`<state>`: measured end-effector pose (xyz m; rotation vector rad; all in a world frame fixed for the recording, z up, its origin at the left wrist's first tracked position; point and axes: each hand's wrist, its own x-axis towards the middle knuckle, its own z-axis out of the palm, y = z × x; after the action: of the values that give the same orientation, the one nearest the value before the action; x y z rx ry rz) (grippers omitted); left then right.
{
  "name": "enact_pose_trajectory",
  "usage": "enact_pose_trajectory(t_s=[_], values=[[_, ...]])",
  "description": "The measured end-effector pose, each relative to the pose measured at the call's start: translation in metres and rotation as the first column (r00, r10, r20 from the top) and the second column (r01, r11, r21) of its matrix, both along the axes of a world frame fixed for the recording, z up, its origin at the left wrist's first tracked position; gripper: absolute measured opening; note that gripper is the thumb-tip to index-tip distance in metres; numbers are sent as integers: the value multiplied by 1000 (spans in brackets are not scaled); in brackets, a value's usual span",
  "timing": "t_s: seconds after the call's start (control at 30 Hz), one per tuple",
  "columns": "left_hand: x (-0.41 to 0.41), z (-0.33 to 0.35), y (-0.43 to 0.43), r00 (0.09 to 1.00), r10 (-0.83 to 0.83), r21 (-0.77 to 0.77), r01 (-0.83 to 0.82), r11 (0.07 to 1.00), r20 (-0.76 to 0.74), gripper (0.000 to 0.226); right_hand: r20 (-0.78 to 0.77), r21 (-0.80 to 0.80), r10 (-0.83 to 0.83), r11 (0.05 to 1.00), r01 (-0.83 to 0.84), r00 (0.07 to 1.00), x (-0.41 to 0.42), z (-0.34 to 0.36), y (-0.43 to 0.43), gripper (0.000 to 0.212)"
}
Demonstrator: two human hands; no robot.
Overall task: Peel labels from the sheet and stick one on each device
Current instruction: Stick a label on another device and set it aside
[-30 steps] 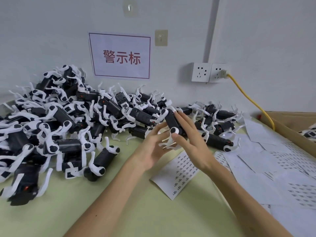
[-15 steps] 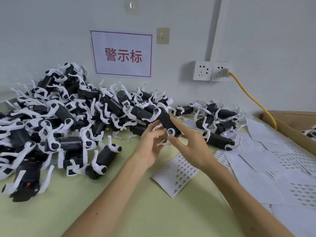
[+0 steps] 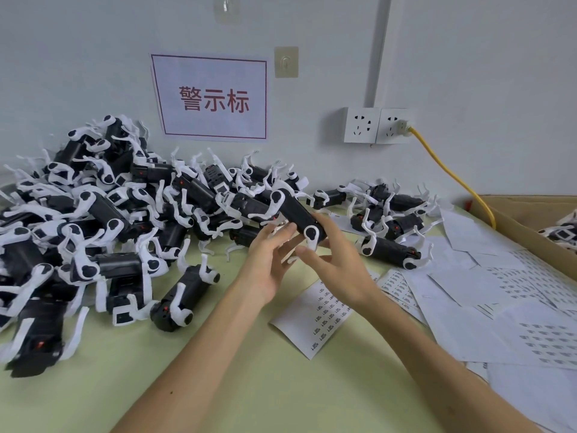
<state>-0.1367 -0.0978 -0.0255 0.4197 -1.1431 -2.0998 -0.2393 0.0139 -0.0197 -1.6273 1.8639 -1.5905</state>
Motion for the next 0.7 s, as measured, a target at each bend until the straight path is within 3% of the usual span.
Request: enact_pose_trajectory(t_s=[0.1,0.23,0.37,0.5,0.6,0.7], values=[[2,4,1,1000,-10,-9,10,1000,-27,69,107,-69,14,998,-6,994,-2,4,2,50],[4,8,0,997,33,84,-27,996,-68,55,298,-166,8,985,43,955,-3,10,3,40],[5,5,0,996,-15,129,26,991,-86,63,508,-223,5,967,126,861,-12,16,2,33],[6,6,3,988,-145,128,151,980,-55,76,677,-245,102,965,92,729,-25,19,4,27],[4,7,12,953,-302,31,301,953,20,70,682,-255,137,965,58,719,-26,20,5,21],[3,11,21,918,-372,14,373,928,138,47,579,-235,119,972,25,806,-24,15,3,26]])
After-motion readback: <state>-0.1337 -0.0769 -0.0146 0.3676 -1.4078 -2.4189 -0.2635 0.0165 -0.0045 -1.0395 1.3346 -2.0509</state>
